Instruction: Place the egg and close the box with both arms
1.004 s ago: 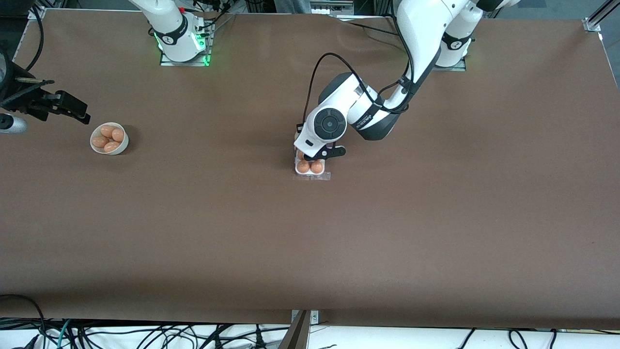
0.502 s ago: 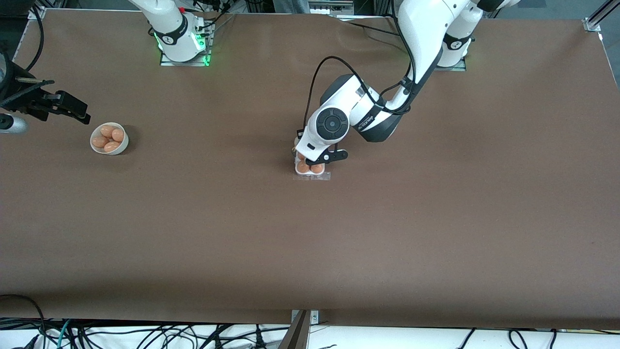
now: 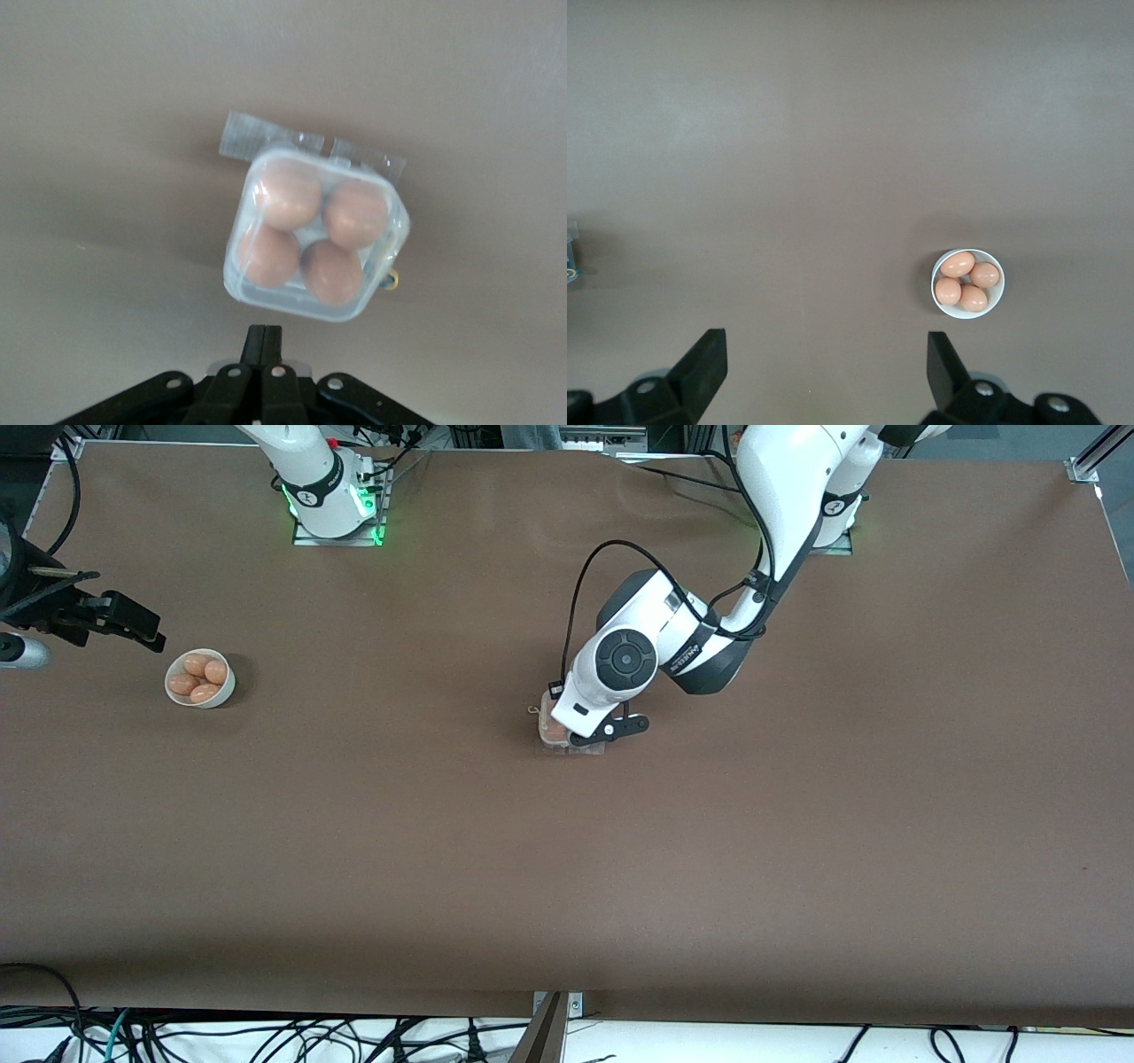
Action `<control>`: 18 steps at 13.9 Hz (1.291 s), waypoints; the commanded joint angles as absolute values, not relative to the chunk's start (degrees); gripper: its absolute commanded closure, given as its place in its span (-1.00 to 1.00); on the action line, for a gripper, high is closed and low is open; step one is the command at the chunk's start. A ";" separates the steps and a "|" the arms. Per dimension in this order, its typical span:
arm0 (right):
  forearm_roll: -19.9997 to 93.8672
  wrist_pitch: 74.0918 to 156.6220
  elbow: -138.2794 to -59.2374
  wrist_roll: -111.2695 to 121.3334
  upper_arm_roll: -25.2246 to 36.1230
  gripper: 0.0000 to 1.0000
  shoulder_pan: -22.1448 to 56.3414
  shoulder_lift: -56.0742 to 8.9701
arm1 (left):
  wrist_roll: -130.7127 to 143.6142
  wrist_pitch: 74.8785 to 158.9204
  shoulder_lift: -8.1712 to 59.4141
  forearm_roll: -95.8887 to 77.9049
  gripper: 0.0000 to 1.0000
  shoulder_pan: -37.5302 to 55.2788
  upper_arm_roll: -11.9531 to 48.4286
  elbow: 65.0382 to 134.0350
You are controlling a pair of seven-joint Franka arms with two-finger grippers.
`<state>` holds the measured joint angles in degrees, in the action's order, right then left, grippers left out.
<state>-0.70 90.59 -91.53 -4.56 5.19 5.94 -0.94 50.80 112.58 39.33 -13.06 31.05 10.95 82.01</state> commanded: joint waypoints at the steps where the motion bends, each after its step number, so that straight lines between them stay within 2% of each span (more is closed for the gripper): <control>1: 0.09 90.88 -91.67 -5.27 5.01 -1.00 5.80 -0.62 | 51.95 109.36 39.11 -10.99 0.62 31.20 6.62 76.57; 2: 0.17 90.88 -91.67 -5.27 5.01 -1.00 5.80 -0.62 | 51.60 106.64 38.76 -10.99 0.39 31.20 4.07 74.29; 4: 0.18 90.88 -91.67 -5.27 5.01 -1.00 5.80 -0.62 | 47.23 99.97 38.32 -8.55 -0.20 31.11 -0.42 69.37; 6: 0.18 90.88 -91.67 -5.27 5.01 -1.00 5.89 -0.62 | 40.63 93.46 36.92 -6.68 -0.50 30.07 -2.54 66.89; 8: 0.18 90.88 -91.67 -5.27 5.01 -1.00 5.89 -0.62 | 37.46 91.67 34.38 -6.42 -0.70 26.65 -3.34 66.71; 12: 0.18 90.88 -91.67 -5.27 5.01 -1.00 5.89 -0.62 | 36.47 91.49 31.82 -5.89 -1.00 21.19 -3.52 66.71; 15: 0.18 90.88 -91.67 -5.27 5.01 -1.00 5.89 -0.62 | 36.39 90.45 30.15 -0.19 -1.00 18.30 -3.34 66.71; 18: 0.18 90.88 -91.67 -5.27 5.01 -1.00 5.89 -0.62 | 28.70 89.56 24.97 -0.26 -1.00 11.79 -2.81 67.58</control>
<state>-0.62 90.65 -91.53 -4.57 5.19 6.00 -0.95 34.90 91.34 29.43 -1.60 15.55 -3.82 66.35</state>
